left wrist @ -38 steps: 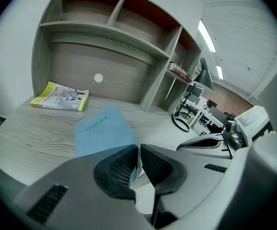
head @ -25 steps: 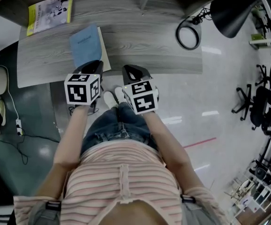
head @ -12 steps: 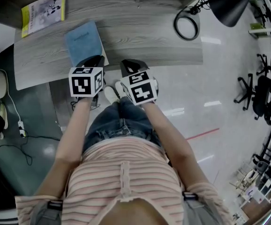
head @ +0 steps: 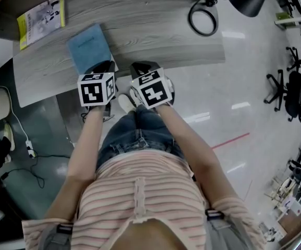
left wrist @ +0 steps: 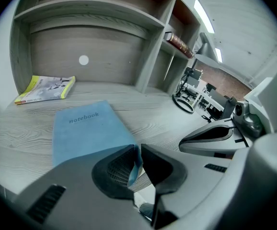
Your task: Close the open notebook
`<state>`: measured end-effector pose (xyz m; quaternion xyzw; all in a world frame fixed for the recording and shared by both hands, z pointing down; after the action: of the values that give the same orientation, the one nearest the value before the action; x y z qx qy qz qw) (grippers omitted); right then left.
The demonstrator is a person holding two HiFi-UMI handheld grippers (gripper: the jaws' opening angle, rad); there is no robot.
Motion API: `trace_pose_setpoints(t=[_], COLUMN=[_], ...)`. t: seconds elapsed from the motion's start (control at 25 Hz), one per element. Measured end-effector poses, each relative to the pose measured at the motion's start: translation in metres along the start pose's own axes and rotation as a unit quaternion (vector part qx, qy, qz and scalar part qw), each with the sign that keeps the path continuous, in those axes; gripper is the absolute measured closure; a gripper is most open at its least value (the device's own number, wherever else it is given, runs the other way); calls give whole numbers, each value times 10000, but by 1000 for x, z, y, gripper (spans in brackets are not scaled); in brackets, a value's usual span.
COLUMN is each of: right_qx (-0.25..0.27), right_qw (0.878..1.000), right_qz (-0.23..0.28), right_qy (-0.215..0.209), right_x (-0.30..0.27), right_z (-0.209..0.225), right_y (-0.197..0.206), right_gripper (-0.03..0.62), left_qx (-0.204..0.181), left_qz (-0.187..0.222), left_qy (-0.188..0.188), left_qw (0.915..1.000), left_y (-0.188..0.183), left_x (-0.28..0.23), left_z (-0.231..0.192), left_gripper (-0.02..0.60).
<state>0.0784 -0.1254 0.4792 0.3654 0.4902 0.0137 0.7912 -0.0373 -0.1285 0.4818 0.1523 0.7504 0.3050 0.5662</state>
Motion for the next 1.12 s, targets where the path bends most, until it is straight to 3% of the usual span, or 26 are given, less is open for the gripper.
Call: trace_pose_setpoints(t=[0.4,1.12], right_qx=[-47,-13], right_qw=[10000,9999], right_qz=[-75,-123], right_qy=[31,89], right_x=[0,0], right_z=[5,7], right_y=[2,2], right_gripper=[576,576], left_qx=[-83,75], left_qz=[-160,-214], left_qy=[-38,359], left_qw=[9998,9991], left_y=[2,3], left_x=[-7,-16], left_z=[4,16], left_gripper=[520,426])
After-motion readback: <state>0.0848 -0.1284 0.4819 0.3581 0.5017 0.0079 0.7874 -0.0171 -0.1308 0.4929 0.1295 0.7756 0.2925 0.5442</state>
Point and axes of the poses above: the fingertips, and each gripper's own axes: x backward along the fingers, z to its right, y out of its underside, the point moved 5 cm from there along x, backward along the fingers, and after that the axes turned 7 degrees about -x, right-handed, at the moved point
